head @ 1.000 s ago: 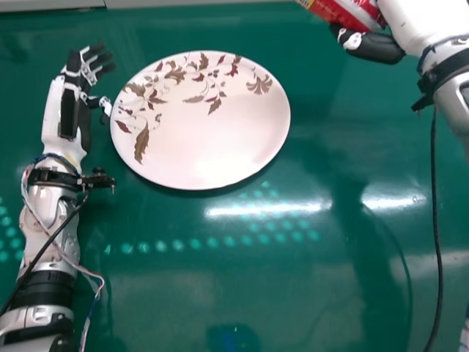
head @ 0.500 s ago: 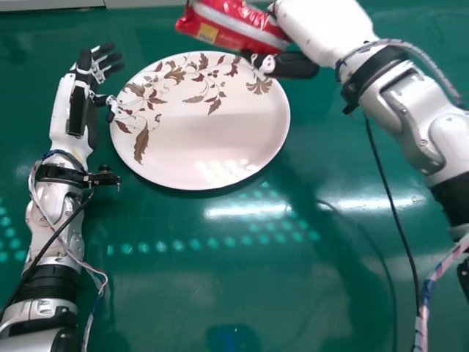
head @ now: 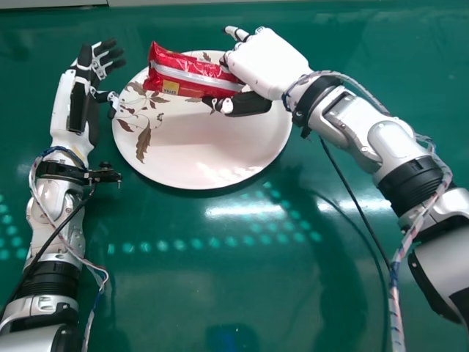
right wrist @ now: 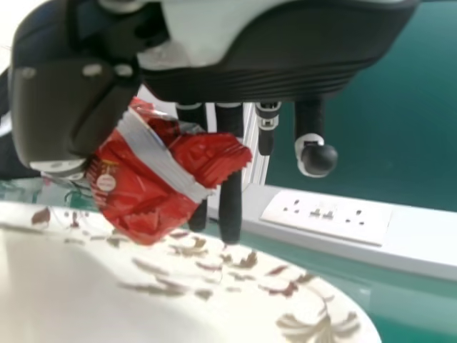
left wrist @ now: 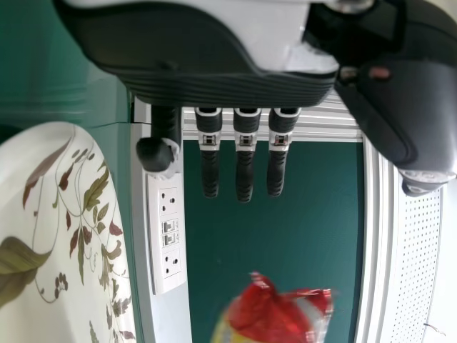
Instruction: Pick up biscuit and place it in the plate
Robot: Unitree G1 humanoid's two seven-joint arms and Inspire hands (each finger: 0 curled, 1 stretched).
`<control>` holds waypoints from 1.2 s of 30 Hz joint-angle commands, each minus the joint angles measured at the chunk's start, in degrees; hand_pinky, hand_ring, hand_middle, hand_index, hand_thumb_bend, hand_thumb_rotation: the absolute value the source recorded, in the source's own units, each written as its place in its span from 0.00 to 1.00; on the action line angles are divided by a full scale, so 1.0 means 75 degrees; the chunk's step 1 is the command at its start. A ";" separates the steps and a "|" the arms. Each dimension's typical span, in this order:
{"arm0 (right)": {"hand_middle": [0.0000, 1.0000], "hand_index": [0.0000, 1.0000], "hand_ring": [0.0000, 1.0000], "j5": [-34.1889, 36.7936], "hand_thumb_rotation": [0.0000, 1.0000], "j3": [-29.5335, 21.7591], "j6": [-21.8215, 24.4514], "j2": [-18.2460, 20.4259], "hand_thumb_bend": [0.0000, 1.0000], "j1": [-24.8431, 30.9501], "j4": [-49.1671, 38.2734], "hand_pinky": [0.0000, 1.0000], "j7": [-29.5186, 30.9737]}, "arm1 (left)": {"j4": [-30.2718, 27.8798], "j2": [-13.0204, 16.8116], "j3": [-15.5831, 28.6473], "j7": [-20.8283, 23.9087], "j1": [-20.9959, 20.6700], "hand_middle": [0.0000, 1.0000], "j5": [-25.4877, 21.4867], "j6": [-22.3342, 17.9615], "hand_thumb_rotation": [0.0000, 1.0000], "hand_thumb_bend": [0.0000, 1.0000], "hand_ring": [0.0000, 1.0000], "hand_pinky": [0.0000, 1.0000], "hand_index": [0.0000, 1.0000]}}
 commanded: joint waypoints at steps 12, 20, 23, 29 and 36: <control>0.45 0.47 0.07 -0.0334 0.00 0.0575 -0.0173 0.0164 0.52 -0.0570 0.1179 0.03 -0.0210 | -0.0024 -0.0086 0.0060 -0.0051 0.0076 0.80 -0.0173 -0.0130 0.72 0.91 0.79 0.00 0.81; 0.47 0.47 0.07 -0.0509 0.00 0.0876 -0.0191 0.0086 0.53 -0.0705 0.1415 0.03 -0.0332 | -0.0161 -0.0135 0.0043 0.0038 0.0127 0.79 -0.0210 -0.0028 0.71 0.94 0.78 0.00 0.80; 0.47 0.47 0.07 -0.0461 0.00 0.0894 -0.0195 0.0073 0.53 -0.0723 0.1376 0.03 -0.0077 | -0.0166 -0.0130 0.0040 0.0051 0.0150 0.79 -0.0188 -0.0035 0.72 0.94 0.77 0.00 0.80; 0.47 0.47 0.08 -0.0400 0.00 0.0847 -0.0228 0.0036 0.53 -0.0683 0.1390 0.04 -0.0314 | -0.0144 -0.0149 0.0011 0.0105 0.0162 0.80 -0.0126 -0.0109 0.72 0.91 0.79 0.00 0.82; 0.75 0.83 0.60 0.0076 0.52 0.0572 -0.0037 -0.0157 0.93 -0.0522 0.0885 0.43 0.0877 | -0.0041 -0.0151 0.0001 0.0067 0.0116 0.81 -0.0123 -0.0153 0.72 0.91 0.80 0.00 0.82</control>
